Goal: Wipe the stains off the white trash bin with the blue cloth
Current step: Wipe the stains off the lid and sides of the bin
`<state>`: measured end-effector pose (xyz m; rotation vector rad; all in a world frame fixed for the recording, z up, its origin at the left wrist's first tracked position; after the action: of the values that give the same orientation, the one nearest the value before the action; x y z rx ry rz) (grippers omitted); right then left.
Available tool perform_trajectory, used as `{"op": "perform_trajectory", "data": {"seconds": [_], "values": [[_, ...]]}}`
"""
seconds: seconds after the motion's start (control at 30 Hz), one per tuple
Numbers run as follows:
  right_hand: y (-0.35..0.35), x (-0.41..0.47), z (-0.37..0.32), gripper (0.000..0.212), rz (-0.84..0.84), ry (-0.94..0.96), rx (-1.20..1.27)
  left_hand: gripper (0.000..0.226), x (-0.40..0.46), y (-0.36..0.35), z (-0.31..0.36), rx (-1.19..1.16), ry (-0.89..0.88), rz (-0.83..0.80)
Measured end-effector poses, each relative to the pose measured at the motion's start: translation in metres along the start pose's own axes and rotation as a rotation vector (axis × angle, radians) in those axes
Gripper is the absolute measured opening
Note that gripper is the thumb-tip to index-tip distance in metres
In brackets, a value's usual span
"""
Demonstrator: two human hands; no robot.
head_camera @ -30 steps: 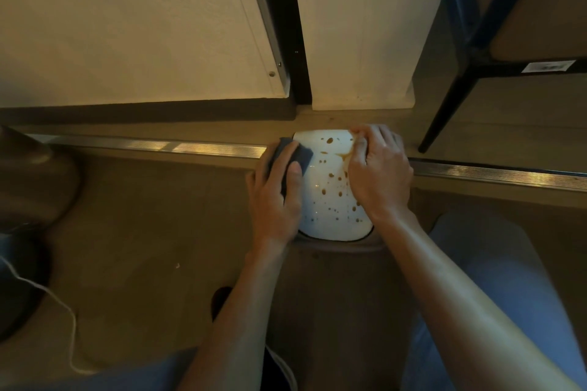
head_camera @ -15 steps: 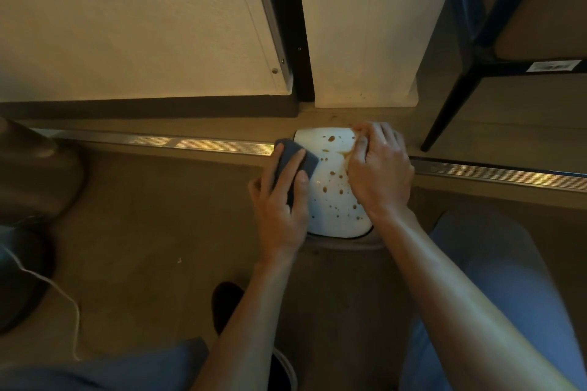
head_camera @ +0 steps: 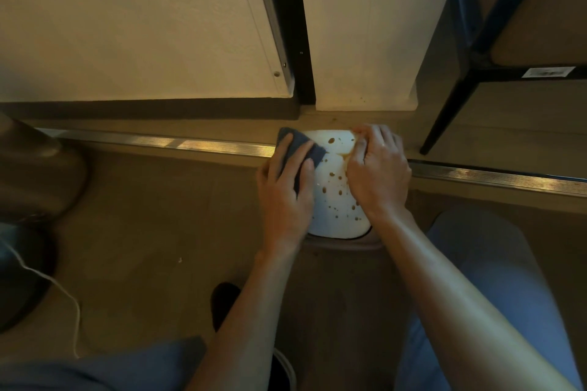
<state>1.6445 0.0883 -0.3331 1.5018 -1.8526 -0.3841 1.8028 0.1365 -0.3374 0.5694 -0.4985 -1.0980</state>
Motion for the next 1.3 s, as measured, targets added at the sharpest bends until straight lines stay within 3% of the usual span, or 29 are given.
{"op": "perform_trajectory", "data": {"seconds": [0.1,0.27,0.4,0.57,0.77,0.87,1.03,1.2,1.3], "values": [[0.000,-0.001,0.000,0.029,-0.003,0.004,0.013,0.034,-0.010,0.007,-0.012,-0.072,0.061,-0.019],[0.002,0.000,-0.001,0.032,-0.018,0.004,0.020,0.028,0.057,0.000,0.008,-0.132,0.226,-0.134],[0.002,0.001,-0.002,0.032,-0.009,0.000,0.010,0.032,0.053,-0.011,0.020,0.053,0.075,-0.145],[0.002,0.000,-0.001,0.032,-0.010,0.007,0.010,0.035,-0.013,0.004,-0.012,0.010,-0.073,0.003],[-0.002,-0.001,0.000,0.033,-0.016,0.006,0.018,0.031,0.044,0.004,-0.001,-0.083,0.149,-0.103],[-0.001,0.000,0.000,0.036,-0.011,0.002,0.013,0.032,0.055,-0.005,0.018,0.044,0.083,-0.095],[-0.001,-0.001,0.000,0.037,-0.032,-0.002,0.008,0.031,-0.012,0.003,-0.001,0.077,-0.105,0.066],[0.000,-0.001,-0.002,0.035,-0.032,0.003,0.026,0.029,0.010,0.011,-0.012,-0.108,0.101,-0.001],[0.001,-0.001,-0.002,0.035,-0.023,-0.001,0.021,0.032,0.041,0.003,0.007,-0.051,0.116,-0.024]]}}
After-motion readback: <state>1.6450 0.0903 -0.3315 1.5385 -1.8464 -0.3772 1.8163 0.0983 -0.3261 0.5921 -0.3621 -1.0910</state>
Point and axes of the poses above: each hand's wrist, its own x-axis towards the middle knuckle, its own y-axis out of the back of the hand, z = x × y, the point moved 4 cm from there along x, towards the middle knuckle, and after that the axes turned 13 degrees about y, right-handed, at the moved point
